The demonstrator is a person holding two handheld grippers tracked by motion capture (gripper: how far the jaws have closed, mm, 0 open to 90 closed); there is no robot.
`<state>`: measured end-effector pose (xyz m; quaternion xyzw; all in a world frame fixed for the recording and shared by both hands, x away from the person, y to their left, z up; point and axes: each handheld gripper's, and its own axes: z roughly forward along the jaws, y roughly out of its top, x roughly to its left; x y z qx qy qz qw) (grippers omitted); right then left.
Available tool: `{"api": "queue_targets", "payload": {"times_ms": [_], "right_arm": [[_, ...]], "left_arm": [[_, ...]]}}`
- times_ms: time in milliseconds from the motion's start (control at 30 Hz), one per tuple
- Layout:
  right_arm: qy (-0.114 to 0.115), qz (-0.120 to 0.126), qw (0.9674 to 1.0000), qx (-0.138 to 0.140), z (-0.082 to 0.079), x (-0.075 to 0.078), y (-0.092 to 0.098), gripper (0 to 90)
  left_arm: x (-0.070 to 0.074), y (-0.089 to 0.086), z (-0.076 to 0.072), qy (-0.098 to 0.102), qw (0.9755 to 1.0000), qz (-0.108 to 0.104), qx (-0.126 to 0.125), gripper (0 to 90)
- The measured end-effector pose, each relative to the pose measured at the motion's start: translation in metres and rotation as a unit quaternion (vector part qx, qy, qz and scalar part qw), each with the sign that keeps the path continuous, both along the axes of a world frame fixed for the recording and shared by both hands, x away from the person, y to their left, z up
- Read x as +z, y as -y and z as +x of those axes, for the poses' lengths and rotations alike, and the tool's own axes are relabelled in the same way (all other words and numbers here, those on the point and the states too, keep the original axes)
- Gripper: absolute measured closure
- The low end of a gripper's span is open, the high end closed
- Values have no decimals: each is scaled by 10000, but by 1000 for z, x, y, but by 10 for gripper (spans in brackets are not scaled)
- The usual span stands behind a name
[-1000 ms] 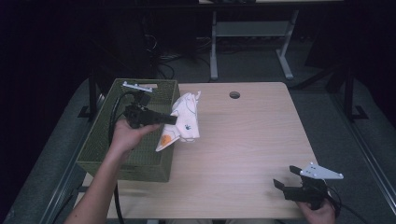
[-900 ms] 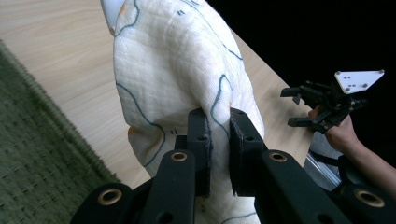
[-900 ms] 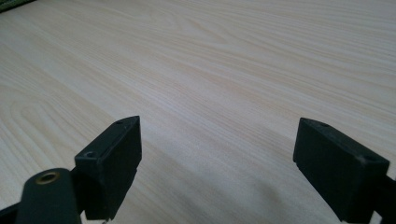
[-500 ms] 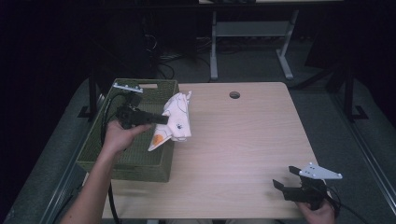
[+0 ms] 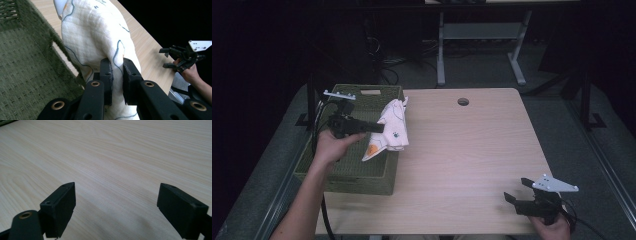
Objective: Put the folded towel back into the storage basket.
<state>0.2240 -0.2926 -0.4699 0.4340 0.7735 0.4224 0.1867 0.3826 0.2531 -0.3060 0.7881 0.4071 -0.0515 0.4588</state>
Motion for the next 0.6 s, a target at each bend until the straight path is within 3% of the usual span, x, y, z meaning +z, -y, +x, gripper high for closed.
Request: {"api": "queue_targets", "payload": {"times_ms": [233,600], "right_arm": [[-11,7,10000,2,0,0,-1,150],[-23,-24,10000,27,1,-1,-2,150]], "left_arm": [[-3,-15,2,4,9999,-77,89,804],[-3,-39,1,0,9997,45,249,804]]}}
